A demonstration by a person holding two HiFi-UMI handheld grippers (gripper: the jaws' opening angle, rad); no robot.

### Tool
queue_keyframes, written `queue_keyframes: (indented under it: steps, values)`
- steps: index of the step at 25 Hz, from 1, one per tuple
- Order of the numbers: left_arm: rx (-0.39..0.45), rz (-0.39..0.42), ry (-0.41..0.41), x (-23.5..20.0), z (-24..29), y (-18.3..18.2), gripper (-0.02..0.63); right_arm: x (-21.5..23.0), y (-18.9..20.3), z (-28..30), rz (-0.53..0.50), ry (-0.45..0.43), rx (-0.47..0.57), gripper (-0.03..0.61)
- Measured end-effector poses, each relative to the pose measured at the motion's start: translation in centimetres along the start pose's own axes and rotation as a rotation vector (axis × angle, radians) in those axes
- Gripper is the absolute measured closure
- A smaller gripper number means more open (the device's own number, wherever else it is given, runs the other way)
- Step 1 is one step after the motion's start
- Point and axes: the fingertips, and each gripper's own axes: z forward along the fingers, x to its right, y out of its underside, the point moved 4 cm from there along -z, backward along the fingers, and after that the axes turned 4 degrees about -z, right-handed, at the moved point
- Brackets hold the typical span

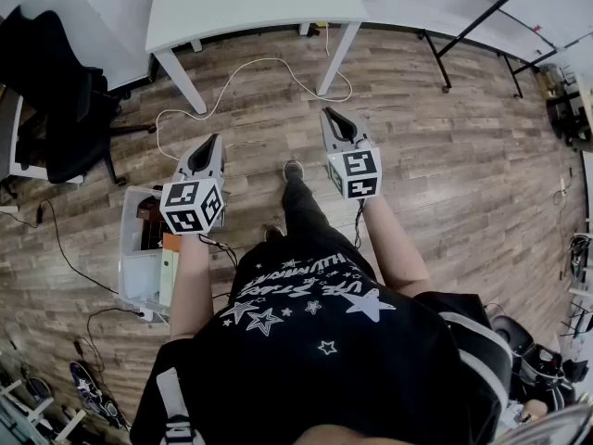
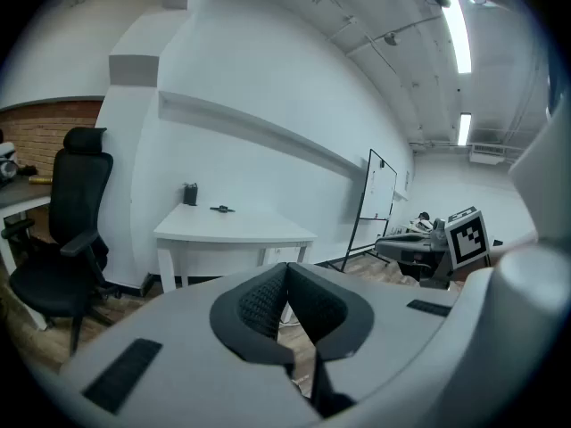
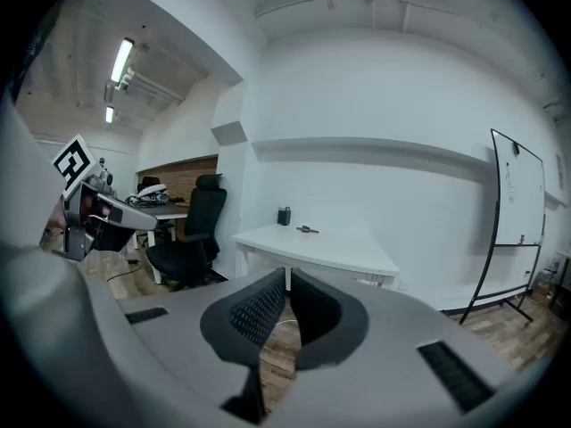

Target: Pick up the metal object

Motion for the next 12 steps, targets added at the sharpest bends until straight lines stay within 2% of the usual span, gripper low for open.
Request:
queue_keyframes:
  steps: [12]
  values:
    - [-0.01, -0.004, -0.01, -0.17, -0.41, 0.85, 0.595, -0.08, 0.5, 0.15, 0.012, -0.003, -0.001, 0.526]
